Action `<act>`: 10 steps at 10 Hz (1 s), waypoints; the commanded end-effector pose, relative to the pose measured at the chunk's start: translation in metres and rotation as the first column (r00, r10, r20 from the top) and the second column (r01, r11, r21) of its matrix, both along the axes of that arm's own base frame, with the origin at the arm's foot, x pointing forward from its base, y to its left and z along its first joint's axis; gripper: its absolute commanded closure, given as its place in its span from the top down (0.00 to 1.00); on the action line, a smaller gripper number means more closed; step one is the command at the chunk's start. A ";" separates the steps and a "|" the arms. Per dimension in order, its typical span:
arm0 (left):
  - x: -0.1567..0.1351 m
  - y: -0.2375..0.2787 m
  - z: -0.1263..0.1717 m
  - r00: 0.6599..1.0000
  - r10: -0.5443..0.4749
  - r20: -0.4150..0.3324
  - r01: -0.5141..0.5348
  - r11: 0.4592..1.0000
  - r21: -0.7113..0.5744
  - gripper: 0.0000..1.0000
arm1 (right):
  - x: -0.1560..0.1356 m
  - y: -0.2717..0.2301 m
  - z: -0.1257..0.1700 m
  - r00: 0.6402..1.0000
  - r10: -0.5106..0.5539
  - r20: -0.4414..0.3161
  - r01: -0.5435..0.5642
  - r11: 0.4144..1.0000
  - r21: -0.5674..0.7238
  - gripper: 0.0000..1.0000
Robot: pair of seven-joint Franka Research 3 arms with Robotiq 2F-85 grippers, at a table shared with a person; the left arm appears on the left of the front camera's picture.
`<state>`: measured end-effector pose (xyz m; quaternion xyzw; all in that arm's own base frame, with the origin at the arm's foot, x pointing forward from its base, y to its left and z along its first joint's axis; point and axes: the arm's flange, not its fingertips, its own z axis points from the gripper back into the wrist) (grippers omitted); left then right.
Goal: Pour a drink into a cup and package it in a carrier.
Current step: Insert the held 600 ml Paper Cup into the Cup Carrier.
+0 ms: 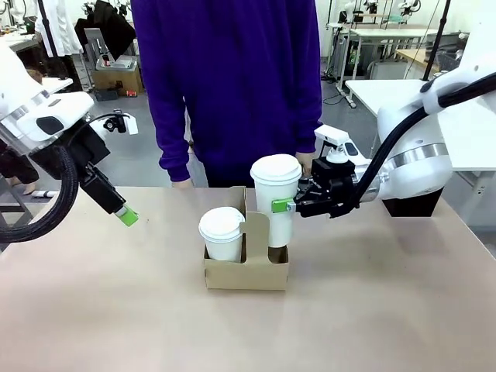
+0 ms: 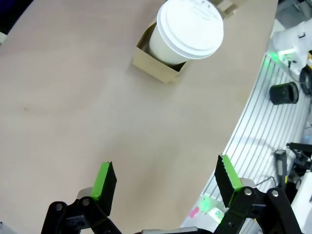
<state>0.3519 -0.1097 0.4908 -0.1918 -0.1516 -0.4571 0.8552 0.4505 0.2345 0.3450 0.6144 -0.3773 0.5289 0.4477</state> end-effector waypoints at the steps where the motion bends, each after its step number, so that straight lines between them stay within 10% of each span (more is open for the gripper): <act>1: 0.005 -0.004 -0.004 0.999 -0.047 0.008 0.047 0.996 -0.071 1.00 | 0.007 0.008 -0.012 1.000 0.019 0.015 -0.019 1.000 0.001 0.88; 10: 0.001 -0.002 -0.002 1.000 -0.009 -0.003 0.009 1.000 -0.016 1.00 | 0.024 0.003 -0.076 0.994 0.099 -0.033 -0.100 0.995 -0.003 0.88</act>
